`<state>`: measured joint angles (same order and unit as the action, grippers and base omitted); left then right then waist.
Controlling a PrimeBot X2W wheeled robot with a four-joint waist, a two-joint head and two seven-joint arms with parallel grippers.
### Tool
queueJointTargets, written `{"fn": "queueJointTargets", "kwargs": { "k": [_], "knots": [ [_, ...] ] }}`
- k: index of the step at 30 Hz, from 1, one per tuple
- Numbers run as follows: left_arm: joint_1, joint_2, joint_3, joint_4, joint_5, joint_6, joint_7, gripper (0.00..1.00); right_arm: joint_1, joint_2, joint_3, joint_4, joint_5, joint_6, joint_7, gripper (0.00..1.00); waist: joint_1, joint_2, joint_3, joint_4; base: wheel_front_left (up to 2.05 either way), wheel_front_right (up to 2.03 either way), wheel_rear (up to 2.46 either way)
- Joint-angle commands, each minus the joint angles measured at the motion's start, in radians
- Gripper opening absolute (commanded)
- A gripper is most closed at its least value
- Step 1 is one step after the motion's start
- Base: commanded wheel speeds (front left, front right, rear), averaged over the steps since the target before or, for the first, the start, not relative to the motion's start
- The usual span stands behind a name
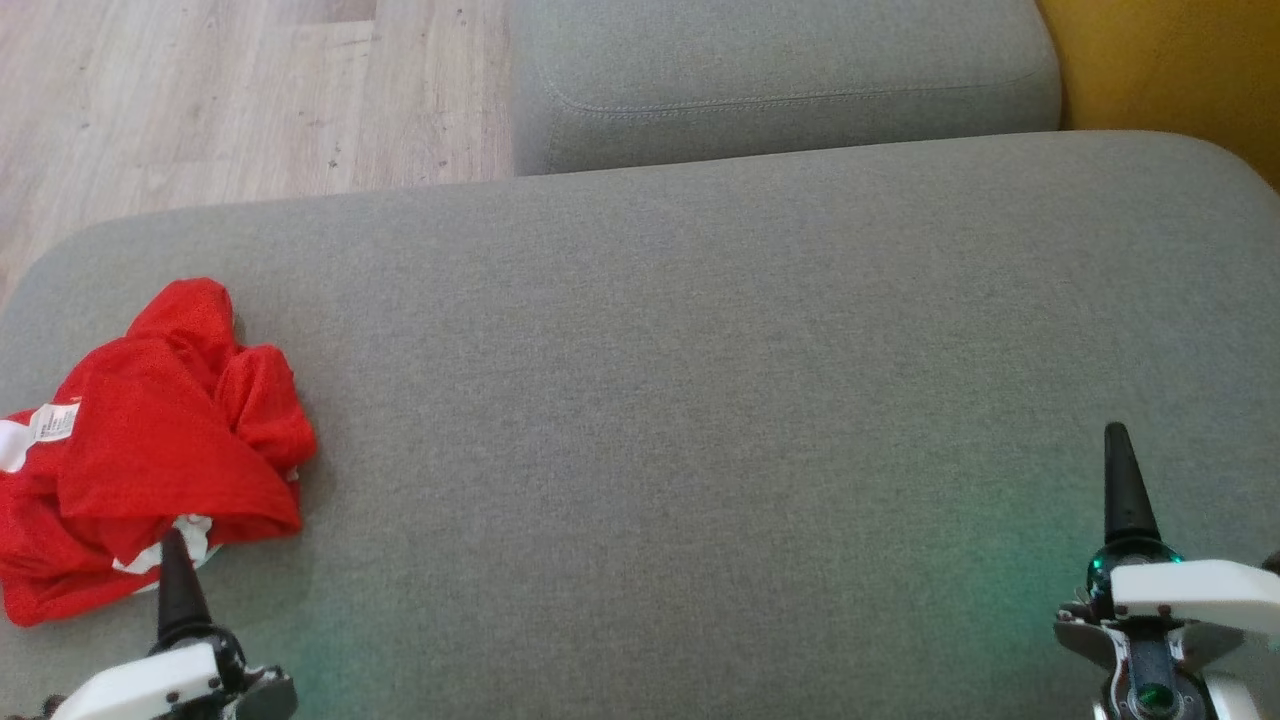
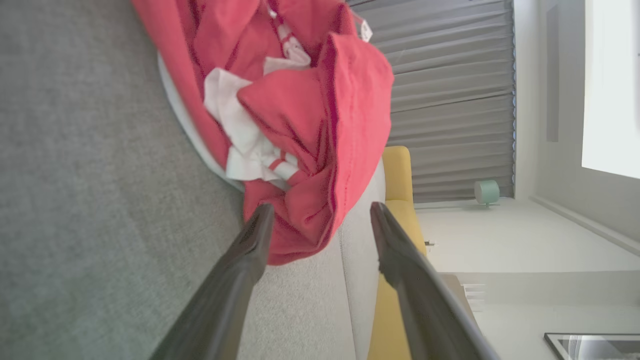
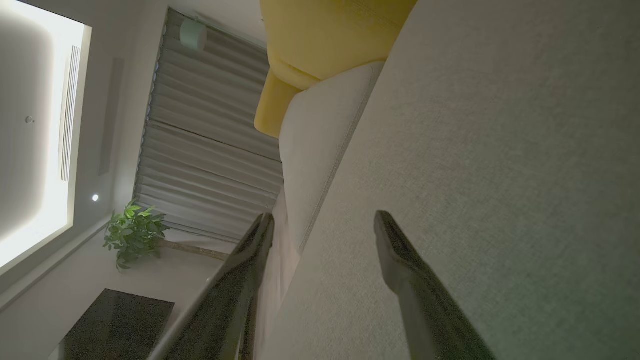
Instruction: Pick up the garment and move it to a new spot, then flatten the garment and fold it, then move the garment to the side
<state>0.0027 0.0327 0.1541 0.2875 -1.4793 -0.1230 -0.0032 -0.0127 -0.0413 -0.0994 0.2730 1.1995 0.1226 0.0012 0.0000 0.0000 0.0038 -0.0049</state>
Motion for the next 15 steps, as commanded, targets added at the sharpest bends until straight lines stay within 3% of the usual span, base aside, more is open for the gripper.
{"fn": "queueJointTargets", "kwargs": {
  "k": [1,15],
  "knots": [
    [-0.057,0.011,0.022,-0.047,0.047,0.000,-0.012,1.00,-0.059,-0.004,0.013,-0.053,-0.060,0.003,-0.015,1.00,0.0000,0.0000,0.000,0.000,0.00,0.00,0.00],
    [-0.041,0.012,-0.048,-0.199,0.346,0.044,-0.050,1.00,-0.059,-0.005,0.084,-0.128,-0.349,0.003,-0.053,1.00,0.0000,0.0000,0.005,-0.003,0.00,0.00,0.00]
  ]
}}
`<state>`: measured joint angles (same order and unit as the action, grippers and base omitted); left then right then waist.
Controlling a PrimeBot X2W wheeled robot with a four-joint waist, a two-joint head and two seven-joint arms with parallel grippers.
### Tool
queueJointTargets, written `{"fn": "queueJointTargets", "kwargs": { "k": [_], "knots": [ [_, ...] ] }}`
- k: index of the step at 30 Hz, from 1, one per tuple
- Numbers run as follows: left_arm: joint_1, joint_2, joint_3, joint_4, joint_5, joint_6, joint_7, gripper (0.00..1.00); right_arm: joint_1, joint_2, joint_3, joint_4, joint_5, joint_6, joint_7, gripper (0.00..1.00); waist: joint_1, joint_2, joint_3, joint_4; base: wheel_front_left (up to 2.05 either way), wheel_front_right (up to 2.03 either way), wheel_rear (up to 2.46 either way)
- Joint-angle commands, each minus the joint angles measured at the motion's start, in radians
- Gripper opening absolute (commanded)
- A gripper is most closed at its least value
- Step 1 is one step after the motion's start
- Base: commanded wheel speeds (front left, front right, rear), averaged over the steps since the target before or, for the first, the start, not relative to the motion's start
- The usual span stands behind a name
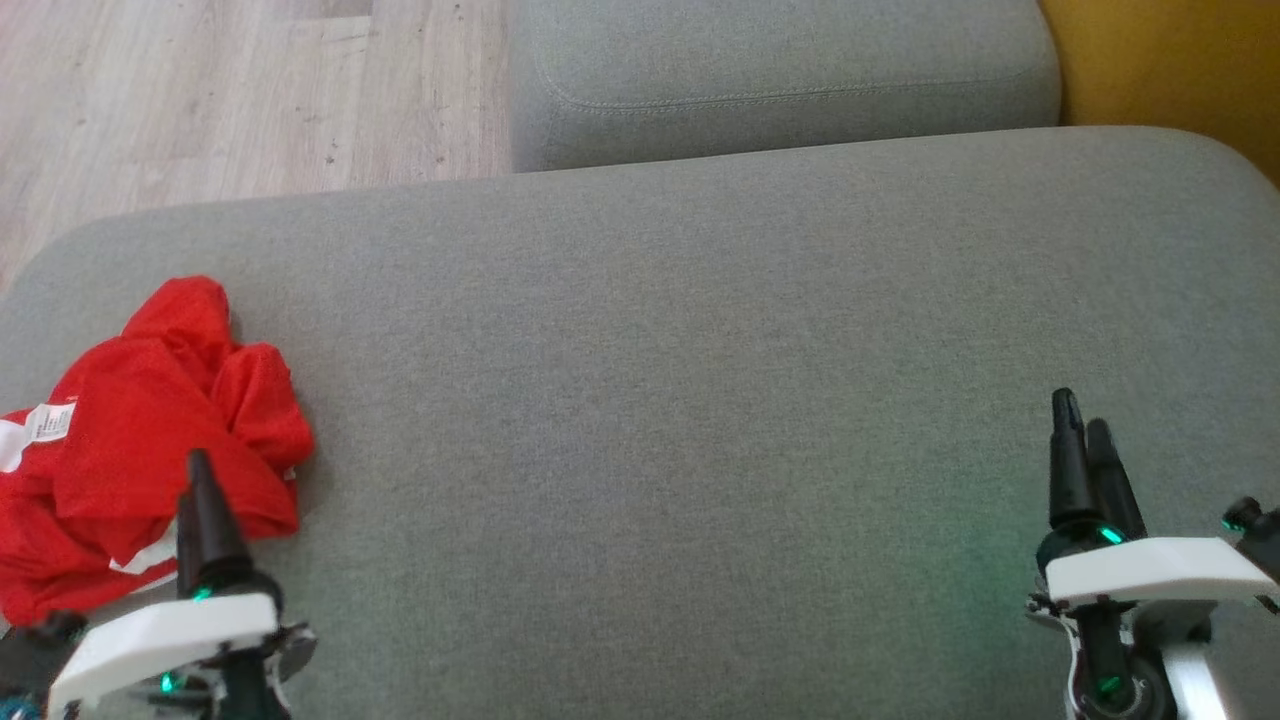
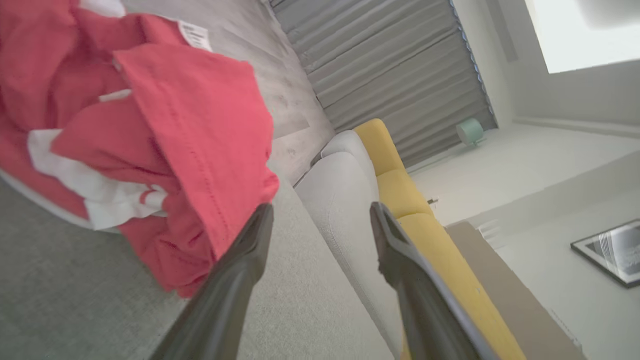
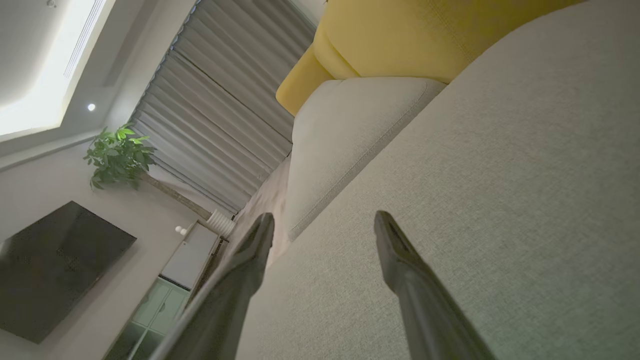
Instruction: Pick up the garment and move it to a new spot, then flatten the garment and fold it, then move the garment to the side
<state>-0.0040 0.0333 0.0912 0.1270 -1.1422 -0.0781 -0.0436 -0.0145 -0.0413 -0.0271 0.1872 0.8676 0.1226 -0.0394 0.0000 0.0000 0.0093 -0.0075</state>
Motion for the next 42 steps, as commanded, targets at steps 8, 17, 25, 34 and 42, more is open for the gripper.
{"fn": "queueJointTargets", "kwargs": {
  "k": [8,17,25,34,42],
  "knots": [
    [-0.021,0.012,-0.074,-0.088,0.245,0.025,-0.033,1.00,-0.057,-0.006,0.039,-0.042,-0.166,0.004,-0.036,1.00,0.0000,0.0000,0.003,-0.001,0.00,0.00,0.00],
    [-0.020,0.021,-0.158,-0.103,0.474,0.058,-0.062,1.00,-0.061,-0.006,0.059,-0.043,-0.335,0.005,-0.066,1.00,0.0000,0.0000,0.009,0.000,0.00,0.00,0.00],
    [-0.031,0.059,-0.222,-0.109,0.606,0.112,-0.086,1.00,-0.064,-0.007,0.076,-0.065,-0.469,0.005,-0.089,1.00,0.0000,0.0000,0.015,0.001,0.00,0.00,0.00],
    [-0.044,0.125,-0.348,-0.089,0.739,0.183,-0.112,1.00,-0.057,-0.007,0.104,-0.074,-0.606,0.006,-0.116,1.00,0.0000,0.0000,0.011,-0.007,0.00,0.00,0.00],
    [-0.057,0.160,-0.420,-0.078,0.812,0.231,-0.133,1.00,-0.055,-0.007,0.119,-0.072,-0.710,0.006,-0.136,1.00,0.0000,0.0000,0.010,-0.011,0.00,0.00,0.00]
  ]
}}
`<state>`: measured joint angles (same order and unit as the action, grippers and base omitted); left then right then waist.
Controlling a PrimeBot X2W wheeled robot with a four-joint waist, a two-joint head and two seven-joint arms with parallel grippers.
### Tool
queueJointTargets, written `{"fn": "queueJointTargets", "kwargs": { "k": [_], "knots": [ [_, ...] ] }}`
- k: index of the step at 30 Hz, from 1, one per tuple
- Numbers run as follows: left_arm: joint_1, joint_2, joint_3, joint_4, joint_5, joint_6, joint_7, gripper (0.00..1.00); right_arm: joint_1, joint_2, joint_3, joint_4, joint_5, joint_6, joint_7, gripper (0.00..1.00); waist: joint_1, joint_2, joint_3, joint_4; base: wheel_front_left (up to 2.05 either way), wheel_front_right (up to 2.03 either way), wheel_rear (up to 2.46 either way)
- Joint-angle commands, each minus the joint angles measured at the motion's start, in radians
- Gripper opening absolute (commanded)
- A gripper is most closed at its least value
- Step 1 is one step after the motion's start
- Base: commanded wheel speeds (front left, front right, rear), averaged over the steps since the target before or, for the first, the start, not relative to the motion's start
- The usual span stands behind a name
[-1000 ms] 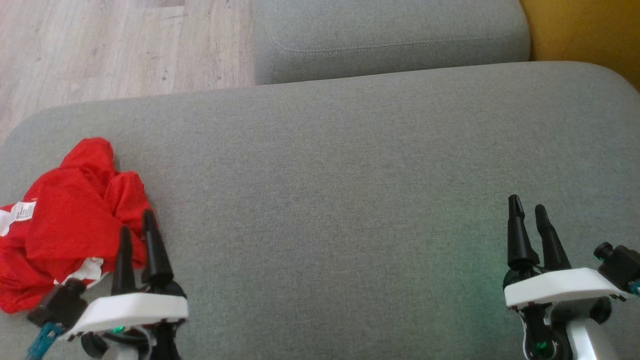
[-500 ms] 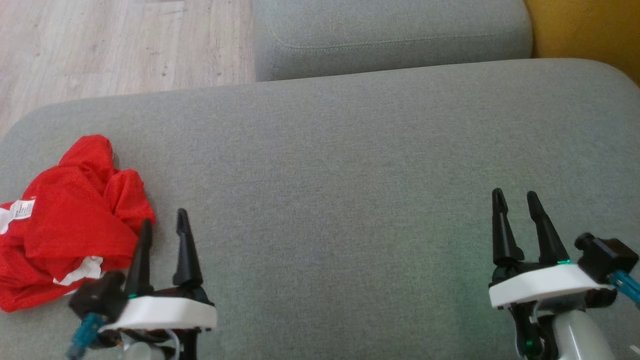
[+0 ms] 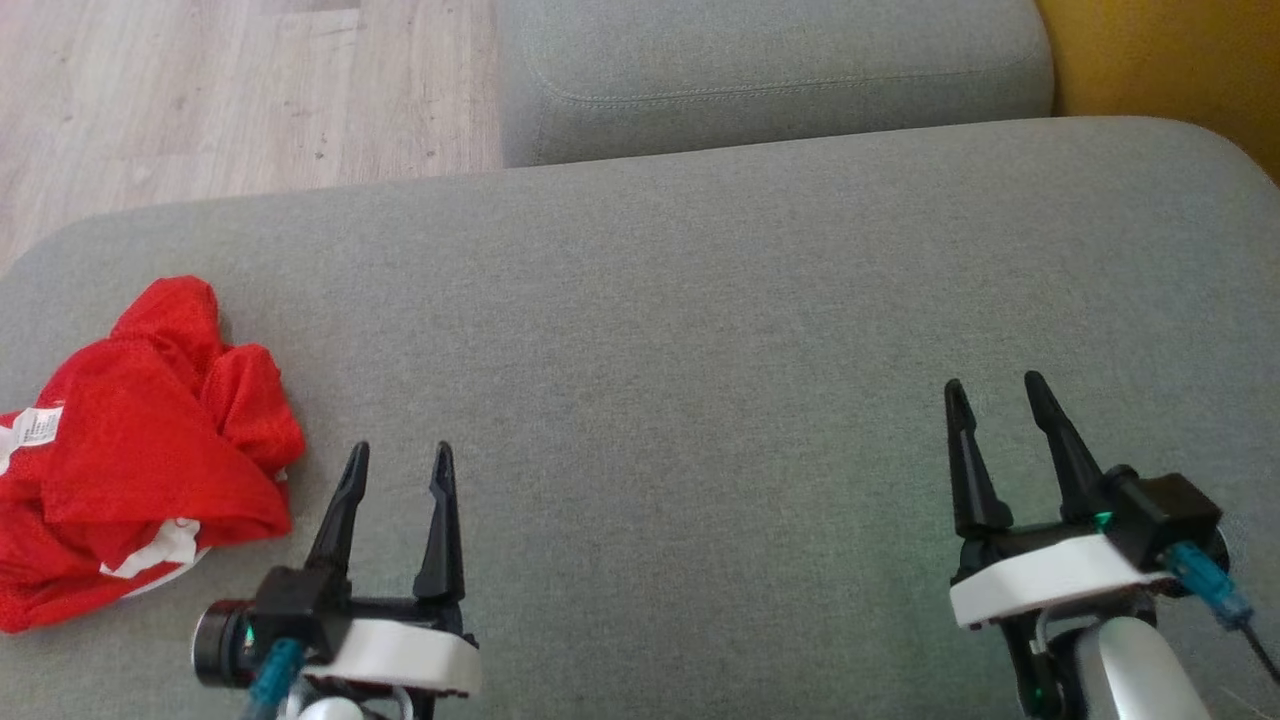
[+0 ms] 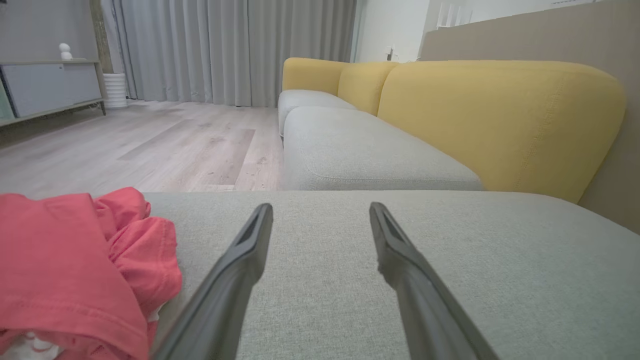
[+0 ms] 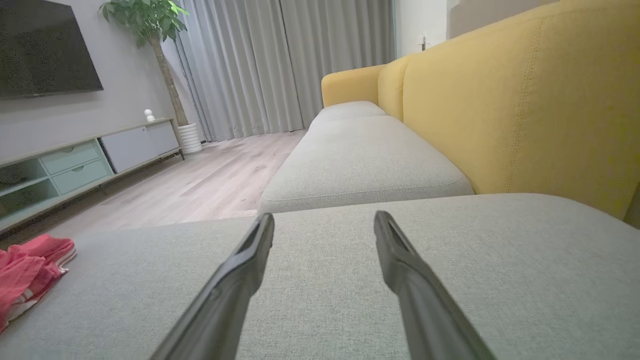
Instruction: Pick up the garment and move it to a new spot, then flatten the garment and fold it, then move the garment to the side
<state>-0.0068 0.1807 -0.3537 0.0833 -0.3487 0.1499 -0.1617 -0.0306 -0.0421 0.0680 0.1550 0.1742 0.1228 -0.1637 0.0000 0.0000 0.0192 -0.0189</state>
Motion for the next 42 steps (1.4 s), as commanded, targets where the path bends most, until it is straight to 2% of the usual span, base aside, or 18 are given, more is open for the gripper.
{"fn": "queueJointTargets", "kwargs": {
  "k": [1,7,11,16,21,26,33,42],
  "knots": [
    [-0.056,0.016,0.016,-0.034,0.029,0.010,-0.017,1.00,-0.039,-0.007,0.025,-0.042,-0.032,0.006,-0.015,1.00,0.0000,0.0000,0.000,0.000,0.00,0.00,0.00],
    [-0.064,0.028,-0.023,-0.060,0.073,0.043,-0.035,1.00,-0.039,-0.007,0.046,-0.055,-0.116,0.006,-0.033,1.00,0.0000,0.0000,0.003,-0.002,0.00,0.00,0.00],
    [-0.054,0.013,-0.006,-0.068,0.055,0.033,-0.047,1.00,-0.037,-0.007,0.062,-0.060,-0.119,0.007,-0.045,1.00,0.0000,0.0000,0.004,-0.001,0.00,0.00,0.00],
    [-0.036,-0.021,0.040,-0.075,0.057,-0.014,-0.061,1.00,-0.029,-0.007,0.075,-0.064,-0.043,0.007,-0.059,1.00,0.0000,0.0000,0.004,-0.002,0.00,0.00,0.00],
    [-0.003,-0.077,0.103,-0.062,0.036,-0.131,-0.076,1.00,-0.020,-0.008,0.084,-0.056,0.000,0.007,-0.074,1.00,0.0000,0.0000,0.002,-0.003,0.00,0.00,0.00],
    [0.016,-0.112,0.157,-0.016,0.100,-0.204,-0.094,1.00,-0.010,-0.008,0.095,-0.027,0.006,0.008,-0.092,1.00,0.0000,0.0000,0.000,-0.004,0.00,0.00,0.00],
    [0.019,-0.128,0.191,0.018,0.117,-0.246,-0.100,1.00,-0.014,-0.008,0.103,-0.020,0.013,0.008,-0.098,1.00,0.0000,0.0000,-0.001,-0.006,0.00,0.00,0.00],
    [0.012,-0.130,0.192,0.033,0.122,-0.257,-0.100,1.00,-0.023,-0.008,0.097,-0.007,0.025,0.008,-0.098,1.00,0.0000,0.0000,-0.005,0.006,0.00,0.00,0.00]
  ]
}}
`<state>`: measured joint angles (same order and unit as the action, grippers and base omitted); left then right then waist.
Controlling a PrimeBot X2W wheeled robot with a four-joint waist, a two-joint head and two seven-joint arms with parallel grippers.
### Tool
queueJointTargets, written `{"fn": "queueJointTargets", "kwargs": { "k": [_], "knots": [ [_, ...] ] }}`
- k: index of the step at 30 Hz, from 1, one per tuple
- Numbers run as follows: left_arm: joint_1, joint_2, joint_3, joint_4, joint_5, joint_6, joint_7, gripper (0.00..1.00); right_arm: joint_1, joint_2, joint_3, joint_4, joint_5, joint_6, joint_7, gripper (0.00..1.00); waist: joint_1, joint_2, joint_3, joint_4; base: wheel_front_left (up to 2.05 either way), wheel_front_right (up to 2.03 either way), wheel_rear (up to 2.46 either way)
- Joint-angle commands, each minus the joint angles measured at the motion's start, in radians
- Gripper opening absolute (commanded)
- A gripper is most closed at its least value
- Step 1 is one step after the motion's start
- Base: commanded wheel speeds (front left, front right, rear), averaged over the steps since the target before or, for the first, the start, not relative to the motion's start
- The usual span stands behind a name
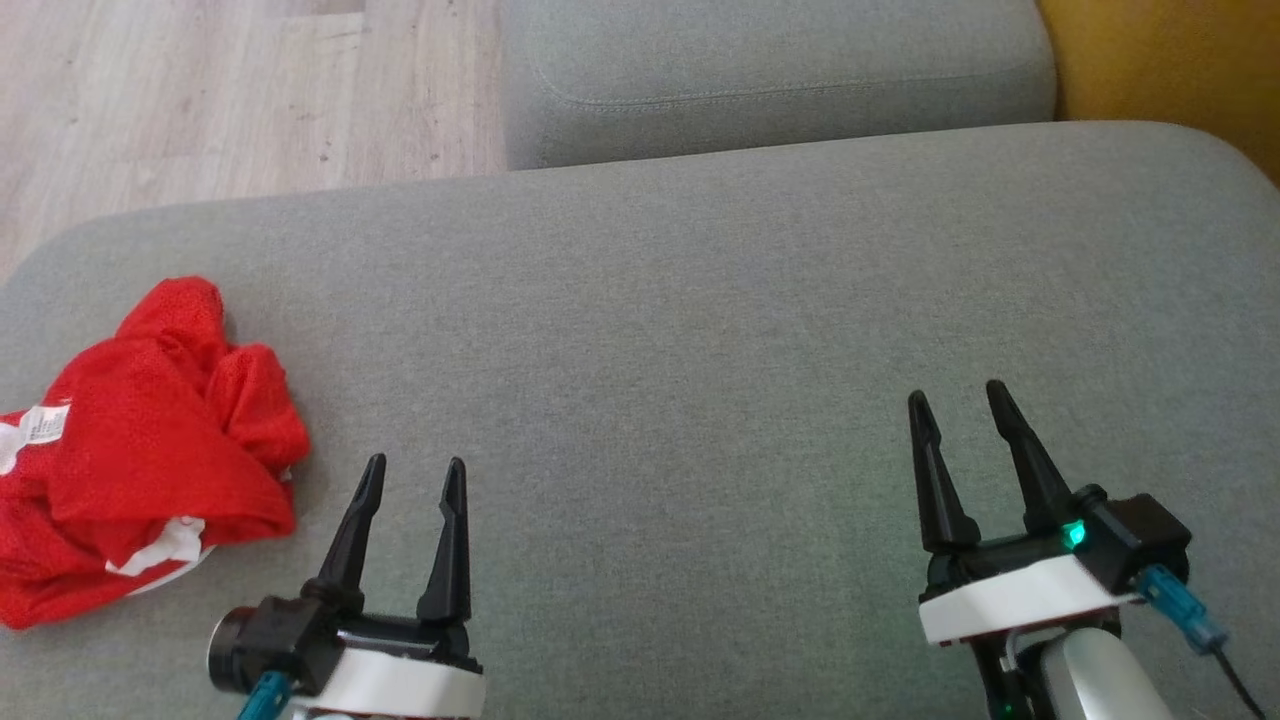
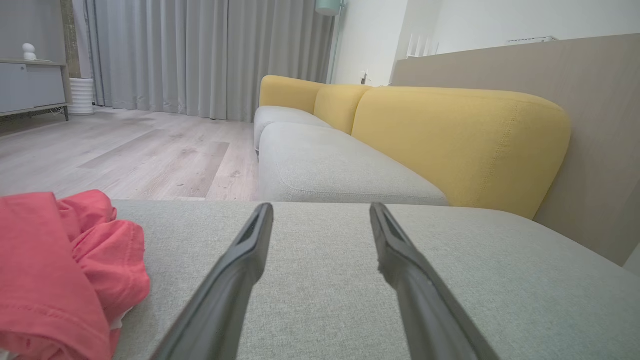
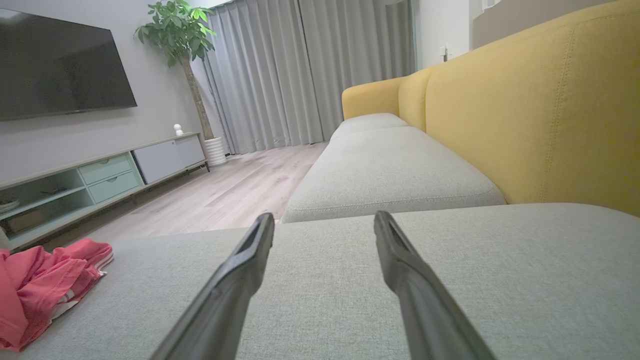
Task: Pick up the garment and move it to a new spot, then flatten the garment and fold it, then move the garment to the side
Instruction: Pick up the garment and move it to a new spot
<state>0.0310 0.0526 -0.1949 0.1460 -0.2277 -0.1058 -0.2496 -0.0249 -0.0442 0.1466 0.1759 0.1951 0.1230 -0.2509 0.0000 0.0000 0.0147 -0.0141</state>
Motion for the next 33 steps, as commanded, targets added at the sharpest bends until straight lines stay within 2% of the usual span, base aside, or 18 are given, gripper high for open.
{"fn": "queueJointTargets", "kwargs": {
  "k": [1,10,21,33],
  "knots": [
    [-0.026,-0.002,0.033,-0.031,0.004,-0.001,-0.012,1.00,-0.028,-0.006,0.019,-0.029,0.004,0.008,-0.011,1.00,0.0000,0.0000,-0.002,0.005,0.00,0.00,0.00],
    [-0.018,-0.002,0.050,-0.029,-0.026,0.019,-0.012,1.00,-0.018,-0.006,0.054,-0.020,0.001,0.008,-0.011,1.00,0.0000,0.0000,-0.024,0.080,0.00,0.00,0.00],
    [-0.005,-0.002,0.103,-0.015,-0.006,0.030,-0.012,1.00,0.002,-0.006,0.108,-0.010,0.008,0.008,-0.011,1.00,0.0000,0.0000,-0.047,0.247,0.00,0.00,0.00],
    [0.006,-0.002,0.153,-0.010,0.023,0.027,-0.012,1.00,0.009,-0.006,0.168,0.001,0.026,0.008,-0.011,1.00,0.0000,0.0000,-0.048,0.372,0.00,0.00,0.00]
  ]
}}
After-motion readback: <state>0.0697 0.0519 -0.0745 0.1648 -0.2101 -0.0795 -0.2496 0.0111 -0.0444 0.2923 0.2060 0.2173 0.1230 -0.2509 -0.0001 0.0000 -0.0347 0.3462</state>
